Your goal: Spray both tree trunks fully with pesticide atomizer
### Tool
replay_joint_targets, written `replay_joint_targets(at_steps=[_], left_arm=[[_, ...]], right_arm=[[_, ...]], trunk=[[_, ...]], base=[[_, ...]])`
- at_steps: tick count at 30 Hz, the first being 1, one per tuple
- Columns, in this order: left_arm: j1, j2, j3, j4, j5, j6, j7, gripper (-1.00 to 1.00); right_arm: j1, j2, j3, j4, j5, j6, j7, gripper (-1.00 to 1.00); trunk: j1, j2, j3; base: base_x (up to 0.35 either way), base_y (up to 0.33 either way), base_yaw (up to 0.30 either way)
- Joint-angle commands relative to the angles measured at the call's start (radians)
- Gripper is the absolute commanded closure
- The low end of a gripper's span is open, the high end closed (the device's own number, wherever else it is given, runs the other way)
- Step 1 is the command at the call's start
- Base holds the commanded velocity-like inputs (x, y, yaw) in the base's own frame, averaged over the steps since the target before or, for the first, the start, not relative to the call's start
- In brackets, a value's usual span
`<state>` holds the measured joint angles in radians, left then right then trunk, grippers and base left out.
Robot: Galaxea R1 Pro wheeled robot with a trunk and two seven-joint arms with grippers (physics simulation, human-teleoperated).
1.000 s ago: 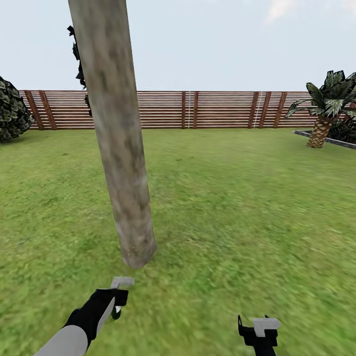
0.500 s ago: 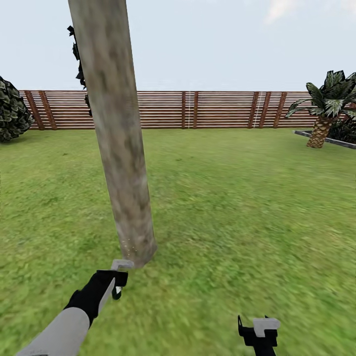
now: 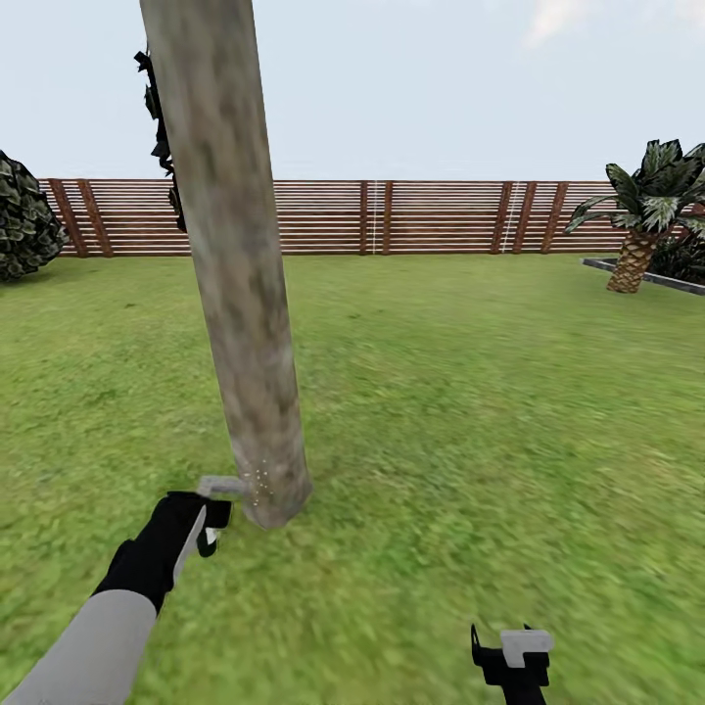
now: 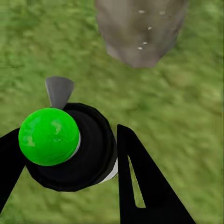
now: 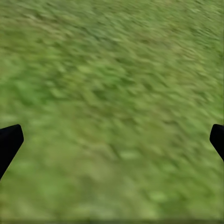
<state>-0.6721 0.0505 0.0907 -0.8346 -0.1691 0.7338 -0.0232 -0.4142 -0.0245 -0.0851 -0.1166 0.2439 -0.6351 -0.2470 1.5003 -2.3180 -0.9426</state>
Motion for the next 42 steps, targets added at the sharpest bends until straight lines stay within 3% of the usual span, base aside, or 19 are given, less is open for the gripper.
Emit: replay_joint_targets(at_steps=[1,3,5,6,8,10,11,13,18,20,22,23,27,30,32,35,37,39,42], left_arm=[[-0.001,-0.002,-0.001,-0.002,0.001,0.002,-0.021,1.0],[-0.001,-0.017,-0.029,-0.003,0.0,0.004,-0.06,1.0],[-0.001,-0.034,-0.081,-0.004,0.0,0.011,-0.084,1.0],[-0.002,-0.04,-0.143,-0.046,0.004,0.082,-0.102,1.0],[-0.004,-0.03,-0.151,-0.095,0.004,0.137,-0.106,1.0],[-0.005,-0.01,-0.152,-0.122,0.003,0.154,-0.108,1.0],[-0.009,0.013,-0.152,-0.131,0.003,0.159,-0.108,1.0],[-0.013,0.027,-0.152,-0.135,0.004,0.161,-0.108,1.0],[-0.017,-0.014,-0.158,-0.162,0.005,0.164,-0.106,1.0],[-0.021,-0.02,-0.157,-0.168,0.005,0.177,-0.106,1.0],[-0.053,-0.011,-0.152,-0.174,0.003,0.219,-0.107,1.0],[-0.072,0.009,-0.135,-0.175,0.004,0.233,-0.108,1.0],[-0.088,0.043,-0.104,-0.178,0.007,0.244,-0.109,1.0],[-0.09,0.025,-0.106,-0.179,0.007,0.245,-0.11,1.0],[-0.094,-0.029,-0.108,-0.18,0.004,0.258,-0.12,1.0],[-0.129,-0.038,-0.106,-0.18,0.005,0.268,-0.124,1.0],[-0.154,-0.011,-0.101,-0.178,0.005,0.274,-0.125,1.0],[-0.16,0.033,-0.101,-0.176,0.007,0.275,-0.125,1.0],[-0.166,0.048,-0.104,-0.178,0.007,0.275,-0.126,1.0]], right_arm=[[0.0,0.0,0.0,0.0,0.0,0.0,0.0,-1.0],[0.0,0.0,0.001,0.0,0.0,0.0,0.0,-1.0],[0.0,0.0,0.001,0.0,0.0,0.0,0.0,-1.0],[0.0,0.0,0.001,0.0,0.0,0.0,0.0,-1.0],[0.0,0.0,0.001,0.0,0.0,0.0,0.0,-1.0],[0.0,0.0,0.001,0.0,0.0,0.0,0.0,-1.0],[0.0,0.0,0.001,0.0,0.0,0.0,0.0,-1.0],[0.0,0.0,0.001,0.0,0.0,0.0,0.0,-1.0],[0.0,0.0,0.001,0.0,0.0,0.0,0.0,-1.0],[0.0,0.0,0.001,0.0,0.0,0.0,0.0,-1.0],[0.0,0.0,0.001,0.0,0.0,0.0,0.0,-1.0],[0.0,0.0,0.001,0.0,0.0,0.0,0.0,-1.0],[0.0,0.0,0.001,0.0,0.0,0.0,0.001,-1.0],[0.0,0.0,0.001,0.0,0.0,0.0,0.001,-1.0],[0.0,0.0,0.001,0.0,0.0,0.0,0.001,-1.0],[0.0,0.0,0.001,0.0,0.0,0.0,0.001,-1.0],[0.0,0.0,0.001,0.0,0.0,0.0,0.001,-1.0],[0.0,0.001,0.001,0.0,0.0,0.0,0.001,-1.0],[0.0,0.001,0.001,0.0,0.0,0.0,0.002,-1.0]], trunk=[[0.0,0.0,0.0],[0.0,0.0,0.0],[0.0,0.0,0.0],[0.0,0.0,0.0],[0.0,0.0,0.0],[0.0,0.0,0.0],[0.0,0.0,0.0],[0.0,0.0,0.0],[0.0,0.0,0.0],[0.0,0.0,0.0],[0.0,0.0,0.0],[0.0,0.0,0.0],[0.0,0.0,0.0],[0.0,0.0,0.0],[0.0,0.0,0.0],[0.0,0.0,0.0],[0.0,0.0,0.0],[0.0,0.0,0.0],[0.0,0.0,0.0]], base=[[0.0,0.0,0.0],[0.0,0.0,0.0],[0.0,0.0,0.0],[0.0,0.0,0.0],[0.0,0.0,0.0],[0.0,0.0,0.0],[0.0,0.0,0.0],[-0.011,0.0,0.0],[-0.189,0.0,0.0],[-0.044,0.0,0.0],[-0.012,0.0,0.0],[-0.004,0.0,0.0],[-0.001,0.0,0.0],[0.0,0.0,0.0],[0.0,0.0,0.0],[0.0,0.0,0.0],[0.0,0.0,0.0],[0.0,0.0,0.0],[0.0,0.0,0.0]])
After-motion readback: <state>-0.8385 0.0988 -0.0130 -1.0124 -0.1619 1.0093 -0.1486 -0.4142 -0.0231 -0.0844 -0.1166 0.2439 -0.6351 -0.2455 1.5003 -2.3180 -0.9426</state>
